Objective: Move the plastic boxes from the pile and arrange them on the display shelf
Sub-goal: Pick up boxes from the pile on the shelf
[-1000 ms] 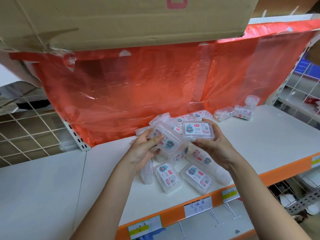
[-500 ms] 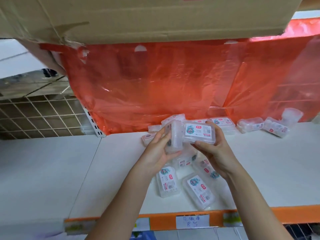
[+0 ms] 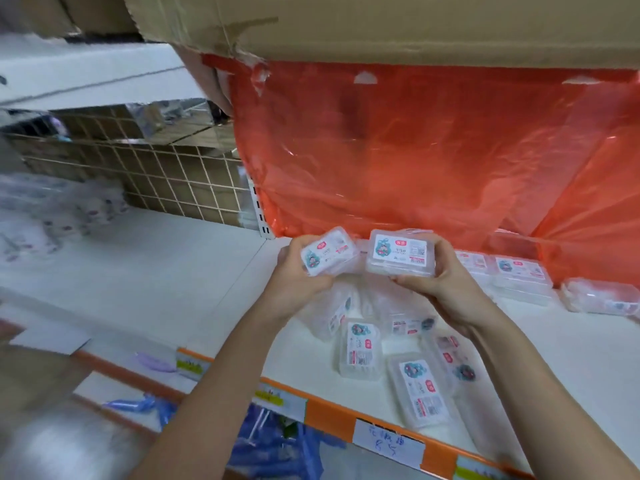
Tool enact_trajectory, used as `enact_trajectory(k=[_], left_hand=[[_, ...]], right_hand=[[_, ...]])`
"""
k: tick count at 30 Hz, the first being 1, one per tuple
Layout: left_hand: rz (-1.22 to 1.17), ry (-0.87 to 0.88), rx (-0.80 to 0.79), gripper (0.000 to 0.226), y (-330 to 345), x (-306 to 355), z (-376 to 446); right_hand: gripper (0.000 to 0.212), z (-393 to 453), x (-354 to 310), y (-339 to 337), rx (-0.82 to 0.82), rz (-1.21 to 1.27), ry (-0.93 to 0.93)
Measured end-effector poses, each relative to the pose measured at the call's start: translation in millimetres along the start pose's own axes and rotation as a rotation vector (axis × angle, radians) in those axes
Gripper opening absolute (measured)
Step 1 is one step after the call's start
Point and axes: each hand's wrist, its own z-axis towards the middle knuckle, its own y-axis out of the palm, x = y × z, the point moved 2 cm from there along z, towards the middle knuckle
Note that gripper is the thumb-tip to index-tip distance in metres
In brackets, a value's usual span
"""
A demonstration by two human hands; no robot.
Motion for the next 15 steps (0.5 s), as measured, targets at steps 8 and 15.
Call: enact_trajectory(k=[8, 15], left_hand=[[0.326, 0.083, 0.151, 0.065, -96.1, -12.8, -28.2], [0.529, 0.034, 0.252, 0.065, -210.2, -26.8, -63.6]], right_hand=[[0.065, 49.4, 3.4, 80.3, -0.291, -0.258, -0.025], [0.056, 74.1, 8.5, 199.7, -0.512, -0.449, -0.152]])
